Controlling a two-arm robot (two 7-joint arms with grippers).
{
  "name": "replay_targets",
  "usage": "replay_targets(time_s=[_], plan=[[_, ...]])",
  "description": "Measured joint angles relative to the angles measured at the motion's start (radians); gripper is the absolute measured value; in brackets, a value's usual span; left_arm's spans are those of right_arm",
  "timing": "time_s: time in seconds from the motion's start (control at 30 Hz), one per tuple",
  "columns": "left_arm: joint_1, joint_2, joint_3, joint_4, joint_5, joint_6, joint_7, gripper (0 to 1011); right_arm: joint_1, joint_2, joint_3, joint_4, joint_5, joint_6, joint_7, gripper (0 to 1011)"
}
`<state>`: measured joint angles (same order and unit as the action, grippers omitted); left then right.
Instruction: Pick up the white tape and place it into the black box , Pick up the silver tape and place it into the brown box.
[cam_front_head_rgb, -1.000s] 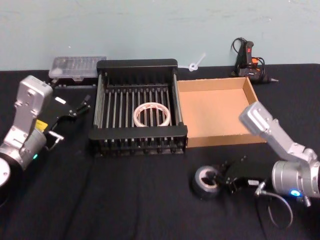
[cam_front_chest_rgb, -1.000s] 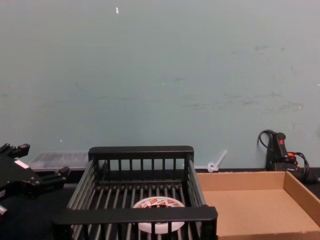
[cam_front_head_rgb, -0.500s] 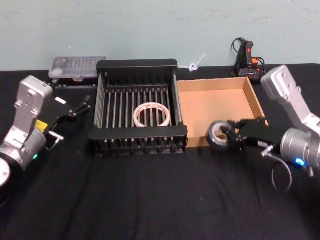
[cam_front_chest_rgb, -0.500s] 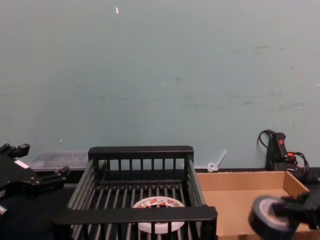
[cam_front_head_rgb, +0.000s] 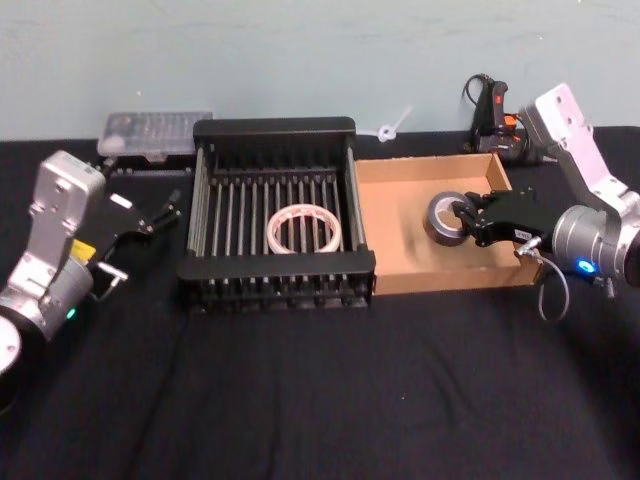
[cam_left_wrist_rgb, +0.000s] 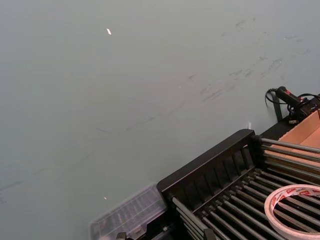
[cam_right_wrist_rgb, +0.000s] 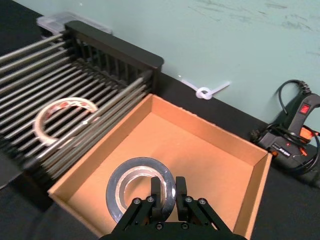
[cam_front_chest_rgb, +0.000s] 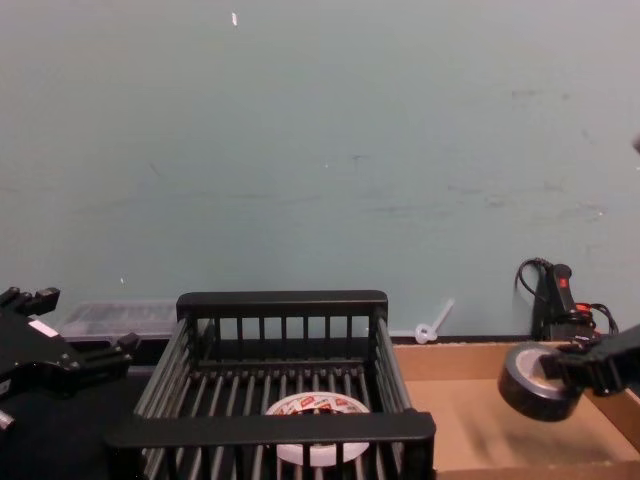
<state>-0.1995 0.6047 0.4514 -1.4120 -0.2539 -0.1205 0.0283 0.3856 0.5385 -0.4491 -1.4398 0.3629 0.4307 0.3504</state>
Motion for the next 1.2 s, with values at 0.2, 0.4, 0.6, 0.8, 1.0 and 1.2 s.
replay_targets(time_s=[0.2, 0.4, 0.6, 0.8, 1.0, 1.2], plan=[[0.000, 0.000, 0.000, 0.000, 0.000, 0.000, 0.000, 1001, 0.072, -0.044, -0.017, 0.111, -0.039, -0.012, 0.013, 176], [0.000, 0.000, 0.000, 0.000, 0.000, 0.000, 0.000, 1002, 0.120, -0.081, -0.031, 0.203, -0.070, -0.024, 0.023, 176], [0.000, 0.000, 0.000, 0.000, 0.000, 0.000, 0.000, 1001, 0.147, -0.108, -0.036, 0.260, -0.093, -0.033, 0.030, 176], [0.000, 0.000, 0.000, 0.000, 0.000, 0.000, 0.000, 1001, 0.149, -0.110, -0.036, 0.263, -0.097, -0.035, 0.031, 176], [0.000, 0.000, 0.000, 0.000, 0.000, 0.000, 0.000, 1001, 0.145, -0.107, -0.036, 0.257, -0.094, -0.034, 0.031, 176], [0.000, 0.000, 0.000, 0.000, 0.000, 0.000, 0.000, 1001, 0.144, -0.105, -0.036, 0.254, -0.091, -0.033, 0.030, 188]])
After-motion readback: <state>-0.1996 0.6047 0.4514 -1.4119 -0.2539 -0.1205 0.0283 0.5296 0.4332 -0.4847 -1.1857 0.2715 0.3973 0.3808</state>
